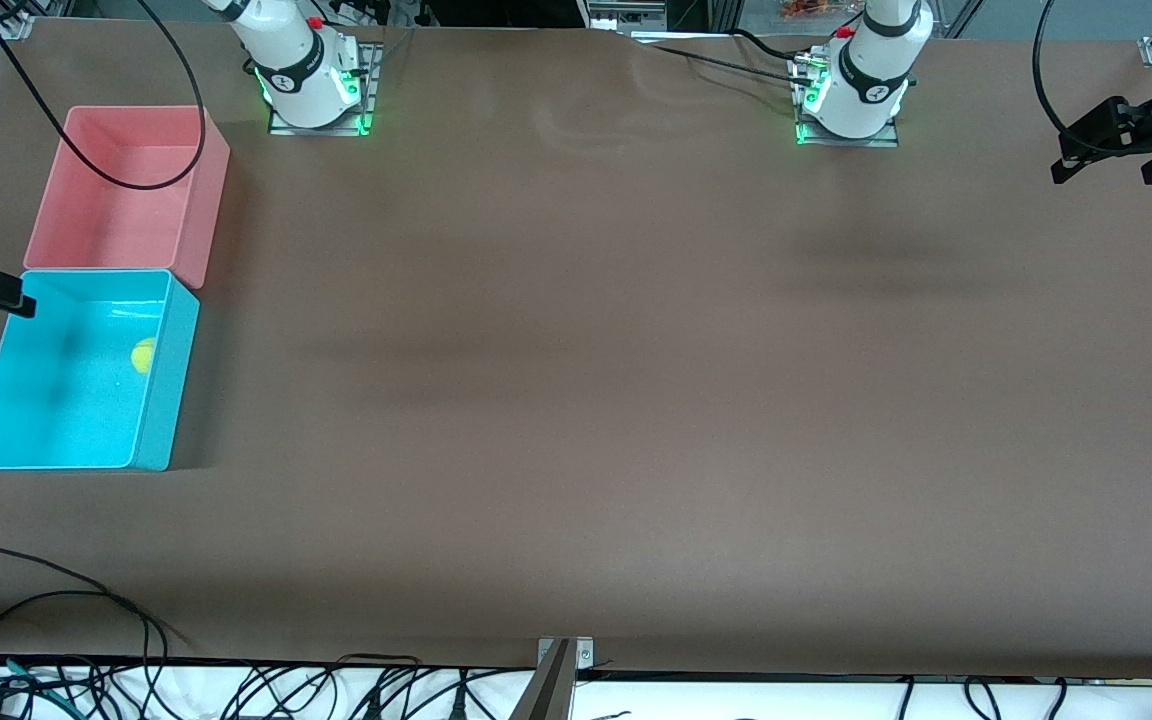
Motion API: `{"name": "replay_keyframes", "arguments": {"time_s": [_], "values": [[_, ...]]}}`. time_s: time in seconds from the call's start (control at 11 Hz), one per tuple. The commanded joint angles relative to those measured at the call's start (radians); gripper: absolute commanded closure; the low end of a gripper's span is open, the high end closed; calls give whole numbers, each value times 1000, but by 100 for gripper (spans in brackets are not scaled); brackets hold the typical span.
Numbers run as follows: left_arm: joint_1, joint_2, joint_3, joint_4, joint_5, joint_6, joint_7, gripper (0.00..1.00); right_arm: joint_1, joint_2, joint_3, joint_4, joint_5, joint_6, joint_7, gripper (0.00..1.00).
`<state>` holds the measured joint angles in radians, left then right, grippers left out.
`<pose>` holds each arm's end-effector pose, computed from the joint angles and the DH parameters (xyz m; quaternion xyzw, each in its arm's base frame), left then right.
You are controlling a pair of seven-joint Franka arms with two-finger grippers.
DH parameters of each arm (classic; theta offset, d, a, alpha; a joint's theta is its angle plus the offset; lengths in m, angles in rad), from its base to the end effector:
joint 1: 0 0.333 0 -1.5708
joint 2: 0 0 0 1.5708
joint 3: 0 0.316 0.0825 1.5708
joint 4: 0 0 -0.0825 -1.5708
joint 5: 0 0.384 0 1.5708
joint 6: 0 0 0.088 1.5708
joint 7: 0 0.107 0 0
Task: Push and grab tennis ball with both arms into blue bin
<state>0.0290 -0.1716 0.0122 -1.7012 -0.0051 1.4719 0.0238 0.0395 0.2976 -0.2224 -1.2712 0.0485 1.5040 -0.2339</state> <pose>0.4889 0.0201 0.6448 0.9995 0.0084 -0.0287 0.0045 0.6288 -0.0880 0.5854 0.9991 0.0302 -0.0300 0.0021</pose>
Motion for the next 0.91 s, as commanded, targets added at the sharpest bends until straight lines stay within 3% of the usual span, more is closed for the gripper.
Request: {"name": "replay_keyframes", "arguments": {"time_s": [0.0, 0.18, 0.46, 0.82], "values": [[0, 11, -1, 28, 13, -22, -8, 0, -4, -119, 47, -99, -25, 25, 80, 0], [0, 11, -1, 29, 13, -22, -7, 0, -3, -225, 73, -277, -30, 158, 134, 0], [0, 11, -1, 28, 13, -22, -8, 0, -3, -336, 97, -459, -50, 296, 162, 0], [0, 11, -2, 28, 13, -22, -8, 0, -3, -345, 98, -456, -53, 276, 156, 0]]}}
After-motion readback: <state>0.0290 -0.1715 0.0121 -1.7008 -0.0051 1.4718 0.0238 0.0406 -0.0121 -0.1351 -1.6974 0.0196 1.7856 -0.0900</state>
